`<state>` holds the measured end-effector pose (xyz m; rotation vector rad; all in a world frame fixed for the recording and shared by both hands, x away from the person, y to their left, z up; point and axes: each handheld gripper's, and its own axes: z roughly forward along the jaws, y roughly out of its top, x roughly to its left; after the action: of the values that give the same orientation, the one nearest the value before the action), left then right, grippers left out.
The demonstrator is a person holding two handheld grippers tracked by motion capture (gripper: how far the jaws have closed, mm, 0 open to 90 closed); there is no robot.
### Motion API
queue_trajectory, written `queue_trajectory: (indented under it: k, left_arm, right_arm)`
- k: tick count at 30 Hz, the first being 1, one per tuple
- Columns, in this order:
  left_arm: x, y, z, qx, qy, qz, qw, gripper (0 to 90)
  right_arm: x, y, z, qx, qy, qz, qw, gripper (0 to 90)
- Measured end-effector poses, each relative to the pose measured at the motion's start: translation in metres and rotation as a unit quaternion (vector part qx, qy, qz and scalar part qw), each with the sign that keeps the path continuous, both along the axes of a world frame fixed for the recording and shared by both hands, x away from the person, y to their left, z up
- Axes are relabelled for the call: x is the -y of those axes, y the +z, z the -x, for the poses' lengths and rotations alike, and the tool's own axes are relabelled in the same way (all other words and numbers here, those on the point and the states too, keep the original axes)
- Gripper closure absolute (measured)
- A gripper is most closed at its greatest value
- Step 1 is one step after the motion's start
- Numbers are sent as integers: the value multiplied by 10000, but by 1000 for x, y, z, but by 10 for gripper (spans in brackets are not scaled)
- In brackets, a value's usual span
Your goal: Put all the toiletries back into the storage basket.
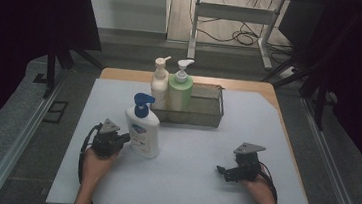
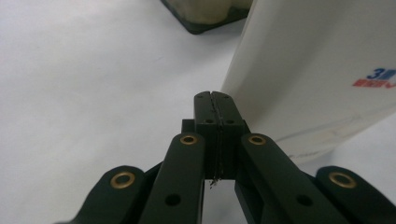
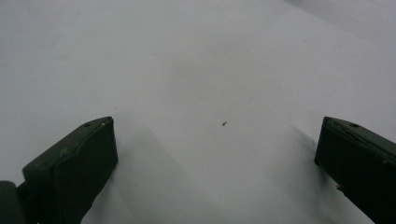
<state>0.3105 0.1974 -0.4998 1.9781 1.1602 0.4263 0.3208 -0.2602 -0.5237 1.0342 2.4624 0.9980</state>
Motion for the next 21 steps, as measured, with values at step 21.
queue_trajectory:
  k: [21]
  left_arm:
    - [26, 3, 18, -42, -491, -70, 9988, 894]
  right_arm:
    - [0, 0, 0, 3, -1, 3, 10000, 0]
